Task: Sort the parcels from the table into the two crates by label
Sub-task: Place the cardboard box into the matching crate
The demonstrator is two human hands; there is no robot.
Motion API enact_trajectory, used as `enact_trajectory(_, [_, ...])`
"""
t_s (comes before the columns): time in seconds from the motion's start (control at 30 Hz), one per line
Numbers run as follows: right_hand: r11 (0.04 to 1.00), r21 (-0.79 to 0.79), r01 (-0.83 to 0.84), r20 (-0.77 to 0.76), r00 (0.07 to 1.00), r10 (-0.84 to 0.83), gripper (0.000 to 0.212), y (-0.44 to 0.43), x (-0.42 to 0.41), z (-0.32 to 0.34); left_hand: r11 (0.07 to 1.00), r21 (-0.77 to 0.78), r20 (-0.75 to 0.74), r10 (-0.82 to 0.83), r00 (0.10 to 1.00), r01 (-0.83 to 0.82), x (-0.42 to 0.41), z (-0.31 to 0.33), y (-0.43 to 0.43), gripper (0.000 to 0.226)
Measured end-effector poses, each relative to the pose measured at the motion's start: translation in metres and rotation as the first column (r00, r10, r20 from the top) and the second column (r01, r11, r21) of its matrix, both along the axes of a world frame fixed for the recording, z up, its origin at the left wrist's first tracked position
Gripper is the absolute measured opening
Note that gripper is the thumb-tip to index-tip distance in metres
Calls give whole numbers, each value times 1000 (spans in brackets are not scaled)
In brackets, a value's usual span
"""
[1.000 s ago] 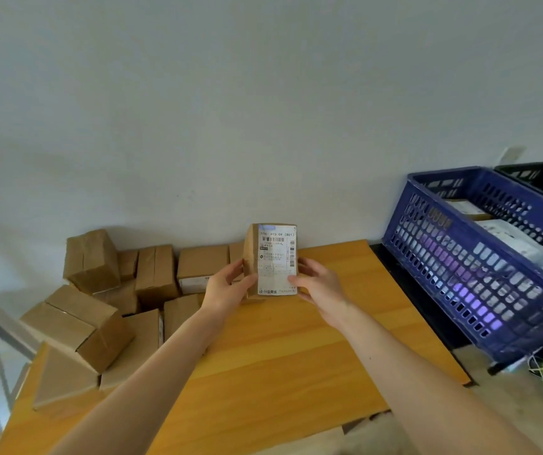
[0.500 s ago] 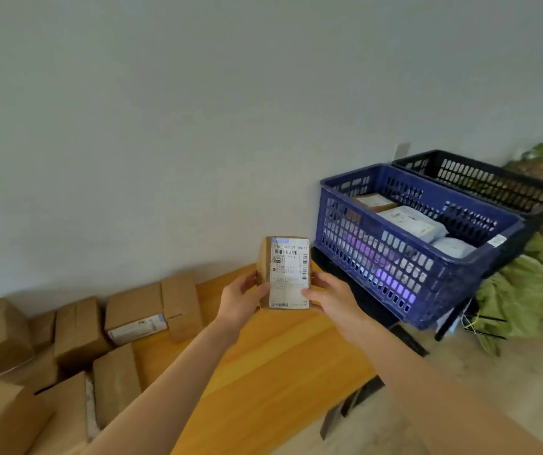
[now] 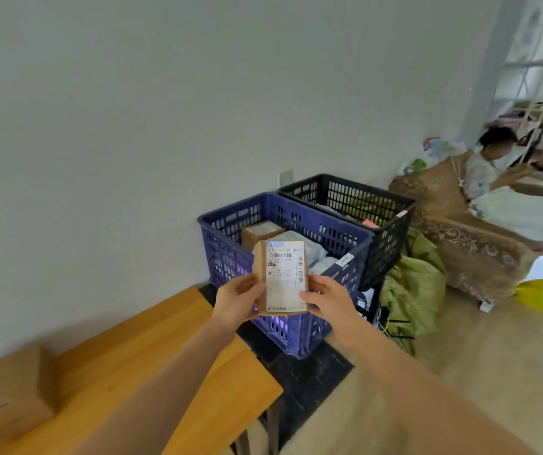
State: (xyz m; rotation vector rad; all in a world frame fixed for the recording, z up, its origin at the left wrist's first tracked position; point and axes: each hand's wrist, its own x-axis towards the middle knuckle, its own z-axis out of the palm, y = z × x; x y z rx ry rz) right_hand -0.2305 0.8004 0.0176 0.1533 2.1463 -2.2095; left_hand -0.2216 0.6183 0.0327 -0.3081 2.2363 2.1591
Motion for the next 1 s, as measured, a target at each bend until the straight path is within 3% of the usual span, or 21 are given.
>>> enact_trajectory(0.43, [993,-67,98,7,995,-98,40,189,-63,-2,995,-37,-9,-88,996,87,-81,0,192,35])
enact_trajectory(0.7, [962,-175,209,36,978,-205,34,267,-151,2,968,-173,-115,-203,972,182,-190,-11,271,41])
enact_trajectory(1.0, [972,-80,222,46,975,-219,39,338,-300,19,978,-20,-96,-207,974,206,-336,-9,335,41])
